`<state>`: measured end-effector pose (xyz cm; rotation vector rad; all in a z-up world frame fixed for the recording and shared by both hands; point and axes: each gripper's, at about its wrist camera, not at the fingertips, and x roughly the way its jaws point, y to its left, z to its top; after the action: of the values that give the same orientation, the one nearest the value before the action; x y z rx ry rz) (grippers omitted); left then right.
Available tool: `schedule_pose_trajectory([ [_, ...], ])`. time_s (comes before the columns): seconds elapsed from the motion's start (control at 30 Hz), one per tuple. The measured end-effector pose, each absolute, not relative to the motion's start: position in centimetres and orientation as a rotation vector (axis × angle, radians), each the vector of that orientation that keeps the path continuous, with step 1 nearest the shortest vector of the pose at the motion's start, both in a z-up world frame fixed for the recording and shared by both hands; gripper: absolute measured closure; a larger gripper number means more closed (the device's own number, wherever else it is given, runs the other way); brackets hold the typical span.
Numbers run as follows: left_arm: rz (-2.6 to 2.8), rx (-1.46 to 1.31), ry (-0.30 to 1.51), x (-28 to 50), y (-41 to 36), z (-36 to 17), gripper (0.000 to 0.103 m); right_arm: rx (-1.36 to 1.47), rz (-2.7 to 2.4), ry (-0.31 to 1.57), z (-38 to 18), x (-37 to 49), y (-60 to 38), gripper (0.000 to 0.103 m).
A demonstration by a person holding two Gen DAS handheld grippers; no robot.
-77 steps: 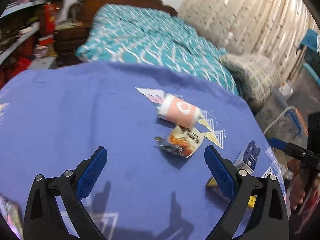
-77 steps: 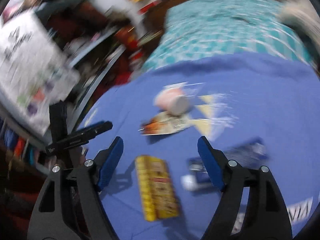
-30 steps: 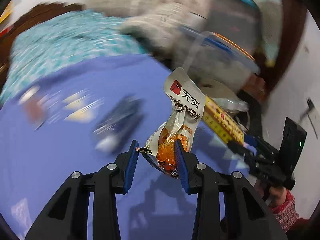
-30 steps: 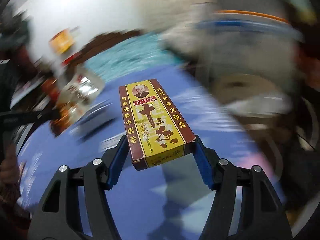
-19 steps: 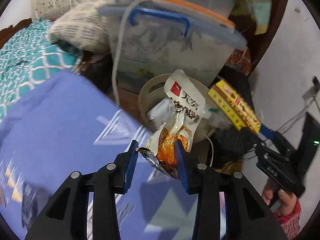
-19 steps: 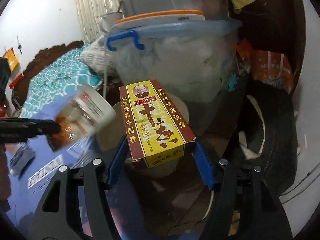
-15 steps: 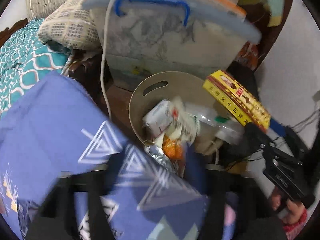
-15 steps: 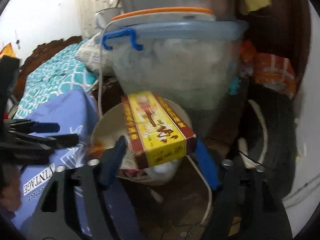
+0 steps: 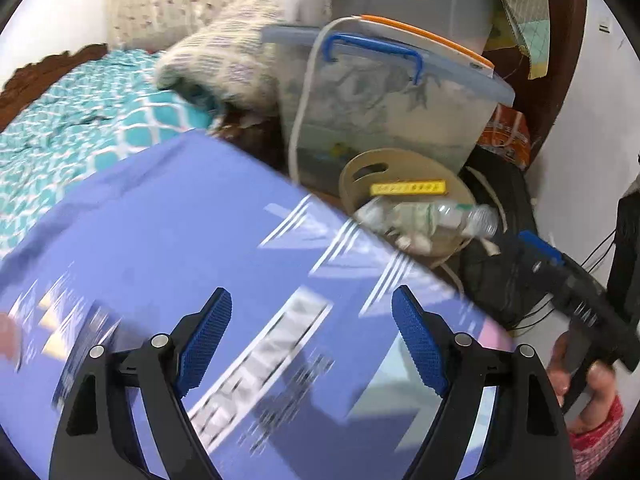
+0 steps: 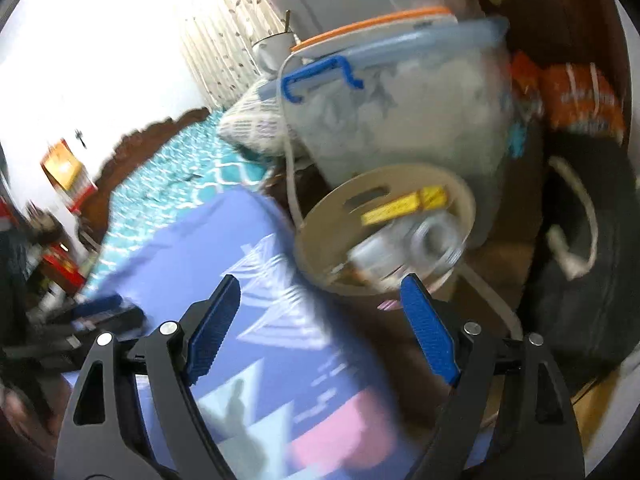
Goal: Collect trash
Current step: 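Bring both open tools back over the bedspread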
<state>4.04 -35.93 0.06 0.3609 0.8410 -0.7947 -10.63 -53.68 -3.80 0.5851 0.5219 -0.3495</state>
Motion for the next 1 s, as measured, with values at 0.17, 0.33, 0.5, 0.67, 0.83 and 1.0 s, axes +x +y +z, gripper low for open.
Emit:
schedule_pose_trajectory([
  [0.17,-0.729,0.358,0.795,1.5,-30.9,-0.3,0.025,0.687,-0.343,0.492,-4.6,-12.4,-49.3,0.021],
  [0.33,-0.702,0.323,0.772,-0.4,-26.9,-0.1,0.025,0.743,-0.379,0.468,-4.8,-13.8,-45.7,0.02],
  [0.5,-0.691,0.299,0.751,-1.8,-24.2,0.0,0.024,0.754,-0.4,0.473,-5.0,-14.7,-43.0,0.02],
  [0.67,-0.674,0.269,0.722,-2.8,-21.9,0.4,0.024,0.766,-0.404,0.459,-3.9,-15.4,-41.7,0.018],
  [0.83,-0.632,0.264,0.643,-3.7,-19.9,1.1,0.024,0.733,-0.427,0.429,-2.3,-15.5,-40.5,0.018],
  [1.0,-0.604,0.238,0.581,-4.3,-18.2,2.2,0.024,0.7,-0.436,0.378,-0.5,-15.9,-39.0,0.017],
])
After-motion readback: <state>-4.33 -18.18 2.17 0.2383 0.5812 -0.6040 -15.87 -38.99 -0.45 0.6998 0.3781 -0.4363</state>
